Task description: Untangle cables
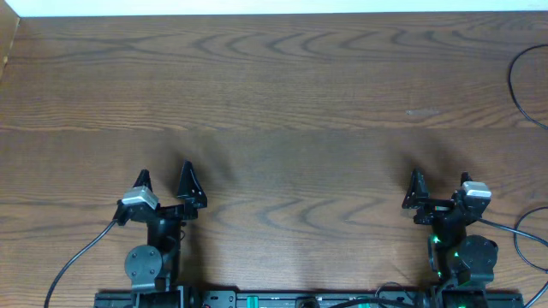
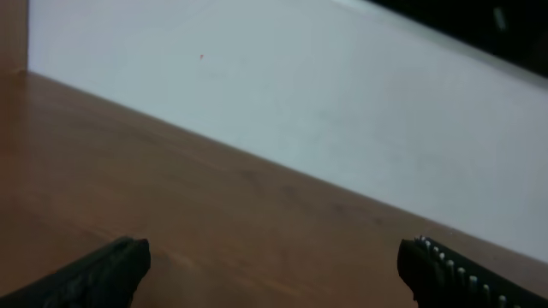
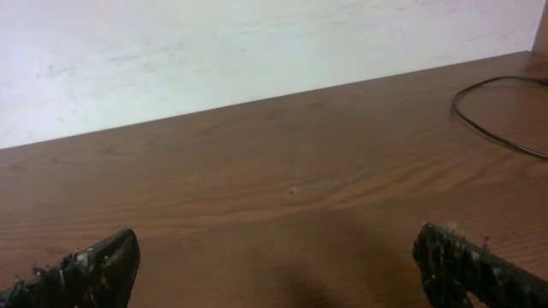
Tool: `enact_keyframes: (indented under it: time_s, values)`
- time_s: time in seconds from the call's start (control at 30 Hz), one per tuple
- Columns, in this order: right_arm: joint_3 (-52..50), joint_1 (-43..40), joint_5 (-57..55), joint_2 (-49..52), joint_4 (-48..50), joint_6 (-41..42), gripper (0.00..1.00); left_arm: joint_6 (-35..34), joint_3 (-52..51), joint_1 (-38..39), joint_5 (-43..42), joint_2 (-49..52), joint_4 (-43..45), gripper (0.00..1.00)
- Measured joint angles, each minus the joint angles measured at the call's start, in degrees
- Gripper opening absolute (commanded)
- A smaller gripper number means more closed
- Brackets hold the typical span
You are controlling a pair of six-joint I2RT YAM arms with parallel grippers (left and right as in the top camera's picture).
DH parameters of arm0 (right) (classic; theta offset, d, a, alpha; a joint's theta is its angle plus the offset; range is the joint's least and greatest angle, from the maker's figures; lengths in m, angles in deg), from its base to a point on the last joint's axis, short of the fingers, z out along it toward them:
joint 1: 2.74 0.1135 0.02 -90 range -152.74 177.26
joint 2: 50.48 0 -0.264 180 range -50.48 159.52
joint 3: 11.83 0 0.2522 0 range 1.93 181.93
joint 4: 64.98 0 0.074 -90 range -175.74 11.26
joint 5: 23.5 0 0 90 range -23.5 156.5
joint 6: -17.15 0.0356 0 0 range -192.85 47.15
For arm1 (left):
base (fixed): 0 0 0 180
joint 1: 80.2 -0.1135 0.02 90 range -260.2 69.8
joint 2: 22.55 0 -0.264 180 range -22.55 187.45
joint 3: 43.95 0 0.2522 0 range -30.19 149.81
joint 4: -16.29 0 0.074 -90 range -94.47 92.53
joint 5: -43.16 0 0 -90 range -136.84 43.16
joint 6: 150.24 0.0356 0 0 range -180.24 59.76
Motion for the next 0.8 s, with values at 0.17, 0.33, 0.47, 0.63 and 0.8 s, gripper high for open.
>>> enact_keyframes:
  time_s: [0.17,0.33,0.47,0.63,0.8]
  values:
    - [0.00,0.00,0.00,0.00,0.04,0.00,0.99,0.59,0.13,-0.04,0.42,0.00,-7.72,0.98]
    - [0.00,0.00,0.00,0.00,0.00,0.00,0.99,1.51,0.35,-0.07,0.96,-0.11,-8.28,0.98]
    - [0.00,0.00,0.00,0.00,0.00,0.00,0.99,1.68,0.39,-0.07,1.07,-0.11,-8.28,0.98]
    - [0.00,0.00,0.00,0.00,0.00,0.00,0.99,1.70,0.39,-0.07,1.07,-0.11,-8.28,0.98]
    - [0.00,0.00,0.00,0.00,0.00,0.00,0.99,1.68,0.39,-0.07,1.07,-0.11,-8.28,0.98]
